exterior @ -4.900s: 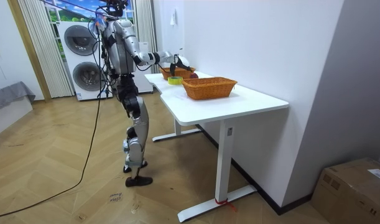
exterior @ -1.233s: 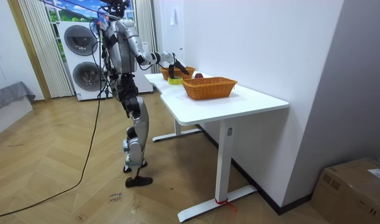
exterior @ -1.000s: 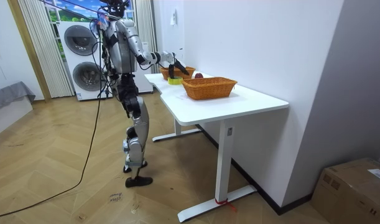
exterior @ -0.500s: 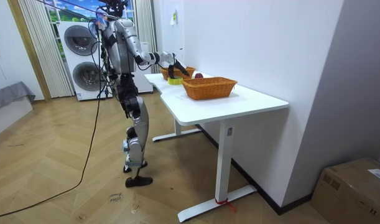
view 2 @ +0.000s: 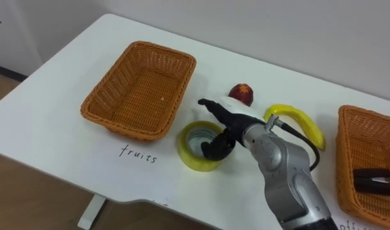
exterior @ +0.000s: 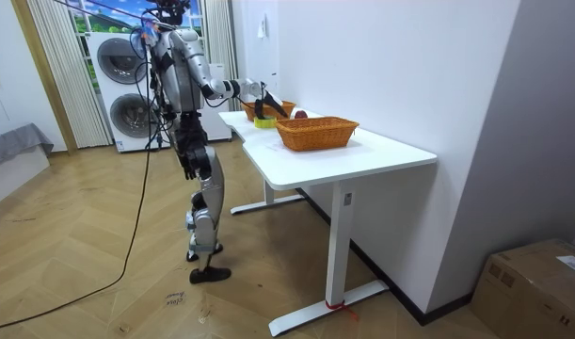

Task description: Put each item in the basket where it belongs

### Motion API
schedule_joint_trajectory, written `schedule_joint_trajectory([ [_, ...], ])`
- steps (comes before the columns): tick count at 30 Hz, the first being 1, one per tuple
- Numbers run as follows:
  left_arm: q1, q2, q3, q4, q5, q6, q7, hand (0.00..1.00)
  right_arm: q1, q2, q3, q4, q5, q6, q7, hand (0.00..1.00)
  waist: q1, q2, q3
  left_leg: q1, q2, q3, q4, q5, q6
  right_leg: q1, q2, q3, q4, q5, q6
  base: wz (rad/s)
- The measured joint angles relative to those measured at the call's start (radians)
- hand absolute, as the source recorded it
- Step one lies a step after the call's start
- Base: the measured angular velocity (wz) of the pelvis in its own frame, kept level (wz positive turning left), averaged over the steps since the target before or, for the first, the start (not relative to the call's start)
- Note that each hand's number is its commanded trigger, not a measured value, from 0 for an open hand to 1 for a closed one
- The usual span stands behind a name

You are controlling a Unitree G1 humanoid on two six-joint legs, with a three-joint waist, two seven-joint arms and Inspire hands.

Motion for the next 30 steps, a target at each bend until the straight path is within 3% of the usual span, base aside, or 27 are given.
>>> schedule_joint_trajectory([
  [6, 0.0, -0.007, 0.026, 0.001, 0.028, 0.012, 0.006, 0.0, 0.0, 0.0, -0.002, 0.006, 0.0, 0.015, 0.02, 0.0, 0.008, -0.002, -0.0027, 0.002, 0.0, 0.0, -0.001, 0.001, 0.0, 0.001, -0.001, -0.006, 0.001, 0.0, 0.0, 0.0],
  [7, 0.0, -0.007, 0.026, 0.001, 0.028, 0.012, 0.006, 0.0, 0.0, 0.0, -0.003, 0.007, 0.0, 0.016, 0.024, 0.15, 0.008, -0.004, -0.0035, 0.002, 0.0, 0.0, -0.001, 0.001, 0.0, 0.001, -0.001, -0.011, 0.001, 0.0, 0.0, 0.0],
  [8, 0.0, -0.006, 0.026, 0.003, 0.028, 0.013, 0.006, 0.0, -0.001, -0.001, -0.003, 0.007, 0.0, 0.022, 0.032, 0.45, 0.01, -0.005, -0.0043, 0.003, 0.0, -0.001, -0.001, 0.001, 0.0, 0.001, -0.003, -0.015, 0.001, 0.0, 0.0, 0.0],
  [9, 0.0, -0.006, 0.025, 0.003, 0.028, 0.013, 0.007, 0.0, -0.001, -0.002, -0.004, 0.011, 0.0, 0.022, 0.037, 0.93, 0.013, -0.005, -0.0045, 0.003, 0.0, 0.0, -0.001, 0.001, 0.0, 0.002, -0.006, -0.018, 0.001, 0.0, 0.0, 0.0],
  [10, -0.001, -0.006, 0.025, 0.003, 0.028, 0.013, 0.007, 0.0, -0.002, -0.003, -0.004, 0.013, 0.0, 0.022, 0.037, 1.0, 0.014, -0.006, -0.0047, 0.003, 0.0, 0.0, -0.001, 0.001, 0.0, 0.002, -0.007, -0.02, 0.001, 0.0, 0.0, 0.0],
  [21, -0.008, 0.01, 0.016, 0.001, 0.028, 0.02, 0.019, 0.0, -0.044, -0.007, 0.007, 0.076, 0.004, 0.056, 0.1, 1.0, 0.019, -0.028, -0.0034, 0.004, 0.0, -0.001, -0.001, 0.001, -0.001, 0.003, -0.003, -0.025, 0.001, 0.001, -0.001, 0.0],
  [30, -0.014, 0.012, 0.016, 0.003, 0.027, 0.02, 0.019, 0.0, -0.043, -0.013, 0.01, 0.085, -0.002, 0.065, 0.138, 1.0, 0.019, -0.029, -0.0032, 0.004, 0.001, -0.001, -0.006, 0.001, -0.001, 0.0, -0.001, -0.025, 0.0, 0.001, -0.001, 0.0],
])
